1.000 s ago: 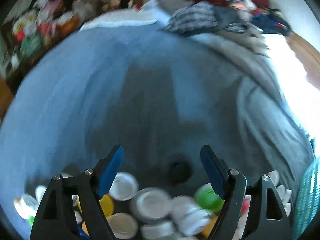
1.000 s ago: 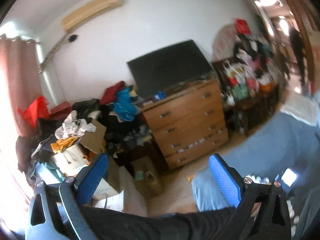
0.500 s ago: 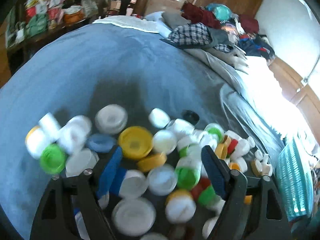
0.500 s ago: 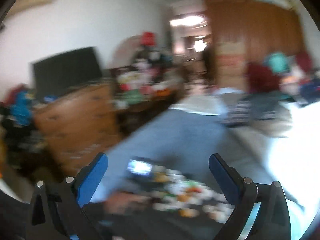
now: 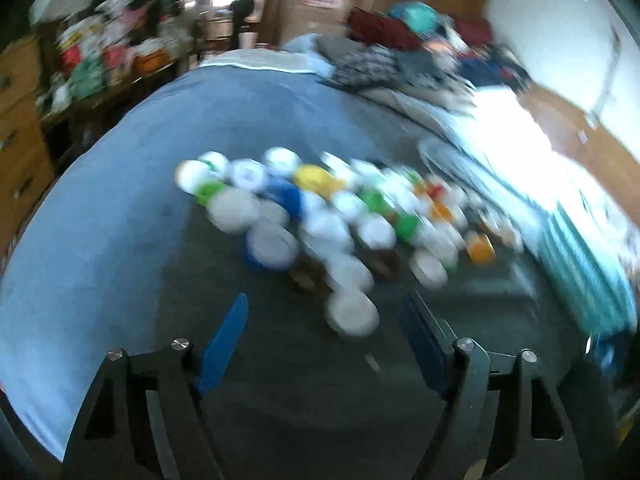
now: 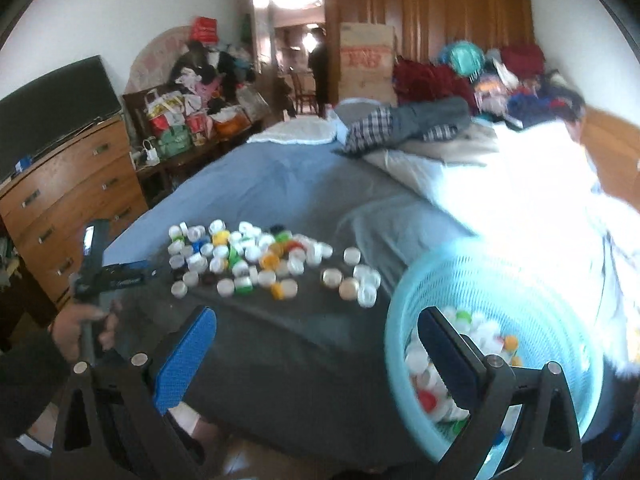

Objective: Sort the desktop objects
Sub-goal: 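Move both open tools back from the basket to the cap pile, then grasp a white printed cap with the left tool while the right tool grasps an orange cap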

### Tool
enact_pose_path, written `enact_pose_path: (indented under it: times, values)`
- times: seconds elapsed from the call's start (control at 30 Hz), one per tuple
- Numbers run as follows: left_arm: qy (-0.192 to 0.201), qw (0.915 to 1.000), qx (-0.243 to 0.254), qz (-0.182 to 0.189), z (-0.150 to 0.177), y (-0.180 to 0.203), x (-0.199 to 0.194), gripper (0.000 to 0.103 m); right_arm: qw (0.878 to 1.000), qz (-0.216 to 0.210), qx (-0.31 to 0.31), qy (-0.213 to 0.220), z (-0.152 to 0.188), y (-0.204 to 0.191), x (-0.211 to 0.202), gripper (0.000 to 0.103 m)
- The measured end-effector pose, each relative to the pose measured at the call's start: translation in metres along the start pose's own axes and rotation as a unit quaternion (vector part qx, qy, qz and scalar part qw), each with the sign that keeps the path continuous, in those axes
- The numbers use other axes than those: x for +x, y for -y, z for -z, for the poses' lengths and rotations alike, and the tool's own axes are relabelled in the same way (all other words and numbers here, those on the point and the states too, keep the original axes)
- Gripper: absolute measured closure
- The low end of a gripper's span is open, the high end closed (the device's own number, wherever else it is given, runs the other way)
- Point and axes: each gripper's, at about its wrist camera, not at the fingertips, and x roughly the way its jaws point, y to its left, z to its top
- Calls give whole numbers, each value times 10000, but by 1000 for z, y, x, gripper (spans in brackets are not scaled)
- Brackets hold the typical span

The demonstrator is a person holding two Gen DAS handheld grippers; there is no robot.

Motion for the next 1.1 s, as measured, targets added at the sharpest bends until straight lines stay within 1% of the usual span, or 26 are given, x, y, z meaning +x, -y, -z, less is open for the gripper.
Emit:
enact_pose_path:
  times: [0.07, 0.1, 0.17, 0.23, 0.27, 0.3, 0.33, 0.37, 0.43, 0.53, 0.6, 0.67, 0.7, 0.73, 0.8, 0.87, 0.9, 1.0, 1.1]
  values:
    - [-86, 9995, 303, -72, 7, 14, 7, 31, 9999, -98, 71, -55, 2, -5, 5, 0]
    - [-129, 9993, 353, -48, 8, 18, 12, 32, 9998, -139, 65, -81, 3, -7, 8, 2]
    - [-102, 9995, 283, -65, 5, 20, 17, 35, 9996, -250, 6, -161, 3, -14, 15, 8]
    - [-75, 9997, 216, -127, 0, 19, 22, 36, 9991, -360, -52, -197, 4, -20, 19, 22]
    - [-113, 9998, 157, -111, 0, 17, 28, 40, 9990, -385, -83, -195, 3, -23, 22, 26]
    - [-178, 9997, 131, -90, 0, 16, 33, 49, 9990, -391, -102, -199, 3, -24, 24, 29]
    - [-300, 9994, 139, -122, 3, 16, 40, 58, 9989, -413, -94, -215, 3, -25, 25, 30]
    - [-350, 9992, 142, -144, 4, 16, 43, 79, 9987, -441, -71, -230, 3, -25, 27, 32]
    - [-332, 9994, 119, -24, 6, 17, 38, 78, 9985, -465, -81, -262, 3, -26, 33, 41]
    - [-276, 9995, 100, 108, 7, 21, 25, 78, 9977, -569, -116, -353, 5, -26, 52, 47]
    - [-246, 9995, 99, 171, 6, 26, 15, 78, 9971, -640, -123, -401, 4, -26, 67, 47]
    - [-229, 9994, 120, 211, 8, 29, 10, 78, 9960, -725, -71, -526, 3, -24, 96, 48]
    - [-241, 9994, 113, 198, 9, 30, 9, 78, 9953, -752, -40, -604, 2, -23, 111, 50]
    - [-278, 9994, 73, 214, 10, 29, 10, 78, 9949, -745, -7, -678, 1, -22, 127, 52]
    - [-330, 9992, -29, 211, 12, 25, 11, 78, 9945, -679, -53, -802, 0, -23, 159, 52]
    - [-381, 9991, -77, 178, 15, 21, 12, 78, 9942, -667, -160, -826, -2, -27, 179, 52]
    - [-385, 9991, -82, 165, 15, 18, 12, 78, 9943, -657, -229, -803, -4, -30, 187, 53]
    - [-421, 9987, -190, 212, 17, 12, 14, 78, 9933, -843, -506, -610, -12, -42, 196, 54]
    - [-438, 9986, -164, 232, 16, 10, 17, 78, 9912, -909, -695, -670, -12, -51, 216, 54]
